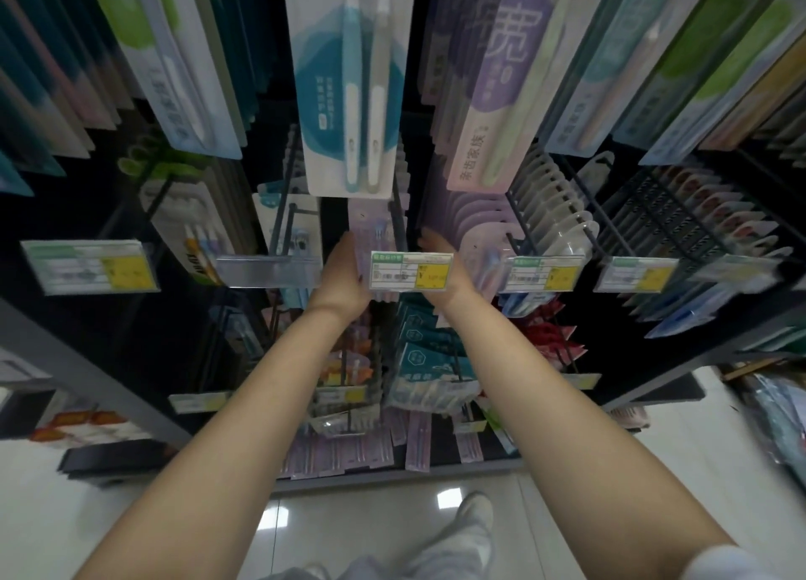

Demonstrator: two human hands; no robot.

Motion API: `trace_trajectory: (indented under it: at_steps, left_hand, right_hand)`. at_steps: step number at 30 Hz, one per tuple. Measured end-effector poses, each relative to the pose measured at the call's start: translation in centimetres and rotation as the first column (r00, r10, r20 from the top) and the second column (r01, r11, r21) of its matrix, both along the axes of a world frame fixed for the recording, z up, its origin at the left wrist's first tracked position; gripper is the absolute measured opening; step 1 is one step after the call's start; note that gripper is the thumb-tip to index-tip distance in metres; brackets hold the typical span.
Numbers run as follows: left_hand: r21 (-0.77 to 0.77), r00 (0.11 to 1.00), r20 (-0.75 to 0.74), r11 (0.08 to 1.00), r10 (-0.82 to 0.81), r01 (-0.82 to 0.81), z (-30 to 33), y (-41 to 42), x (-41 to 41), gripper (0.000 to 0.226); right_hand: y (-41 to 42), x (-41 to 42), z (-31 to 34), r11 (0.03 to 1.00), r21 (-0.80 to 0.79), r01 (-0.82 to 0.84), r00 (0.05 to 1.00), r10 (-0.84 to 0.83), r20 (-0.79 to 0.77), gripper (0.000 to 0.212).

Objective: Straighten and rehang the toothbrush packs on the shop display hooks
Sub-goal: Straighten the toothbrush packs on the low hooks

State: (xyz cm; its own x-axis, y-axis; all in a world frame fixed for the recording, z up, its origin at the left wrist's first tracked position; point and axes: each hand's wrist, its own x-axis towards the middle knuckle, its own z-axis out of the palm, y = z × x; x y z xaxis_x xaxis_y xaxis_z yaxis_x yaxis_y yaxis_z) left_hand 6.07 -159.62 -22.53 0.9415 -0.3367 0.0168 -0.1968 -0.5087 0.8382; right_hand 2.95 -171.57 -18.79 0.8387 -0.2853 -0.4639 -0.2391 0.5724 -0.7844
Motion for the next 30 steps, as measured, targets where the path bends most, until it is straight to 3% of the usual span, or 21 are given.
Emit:
trace_trajectory:
  at_steps: [2, 6, 9, 12, 16, 18, 23, 26, 28, 30]
  left_hand:
    - [-0.047, 0.999, -0.003, 0.998, 0.035, -0.035, 0.0, -0.2, 0.0, 0.033]
    - [-0.135, 0.983, -0.036, 0.974, 0.178, -0.181, -0.3, -0.5, 0.3, 0.027]
    - [-0.134, 0.955, -0.060, 0.945, 0.292, -0.298, -0.3, -0.5, 0.5, 0.023]
    - [-0.151, 0.936, -0.058, 0.924, 0.346, -0.351, -0.7, -0.5, 0.8, 0.017]
    - [-0.206, 0.931, -0.031, 0.909, 0.364, -0.362, -1.3, -0.4, 0.8, 0.008]
    - [-0.227, 0.932, -0.016, 0.907, 0.361, -0.355, -1.6, -0.2, 0.6, 0.009]
    - [-0.197, 0.949, 0.000, 0.930, 0.316, -0.310, -1.4, 0.3, -1.1, 0.015]
    - [-0.162, 0.950, 0.051, 0.941, 0.308, -0.296, -1.4, 0.8, -2.5, 0.019]
    - [-0.189, 0.951, 0.096, 0.943, 0.295, -0.273, -1.6, 1.1, -3.4, 0.016]
    - [-0.199, 0.957, 0.091, 0.946, 0.276, -0.254, -1.8, 1.3, -4.3, 0.013]
  right_hand:
    - [0.3, 0.5, 0.1, 0.998, 0.063, 0.005, 1.000, -0.006, 0.008, 0.042]
    - [0.6, 1.3, -0.7, 0.998, -0.029, -0.048, 0.997, 0.049, 0.054, 0.023]
    - [0.5, 1.9, -1.5, 0.985, -0.167, -0.034, 0.998, 0.043, 0.053, 0.027]
    - [0.5, 2.3, -1.7, 0.990, -0.135, -0.034, 0.998, 0.040, 0.047, 0.026]
    - [0.6, 2.6, -1.2, 0.989, -0.147, -0.036, 0.995, 0.049, 0.084, 0.023]
    - [0.6, 2.2, -0.9, 0.967, -0.248, -0.053, 0.990, 0.084, 0.116, 0.019]
    - [0.8, 1.1, -1.1, 0.960, -0.276, -0.051, 0.984, 0.096, 0.151, 0.022]
    - [0.9, -0.1, -0.5, 0.984, -0.172, -0.051, 0.983, 0.079, 0.163, 0.026]
    - [1.0, -1.1, -0.4, 0.960, -0.268, -0.083, 0.982, 0.125, 0.141, 0.023]
    - [1.1, -2.2, -0.6, 0.871, -0.477, -0.114, 0.976, 0.188, 0.109, 0.024]
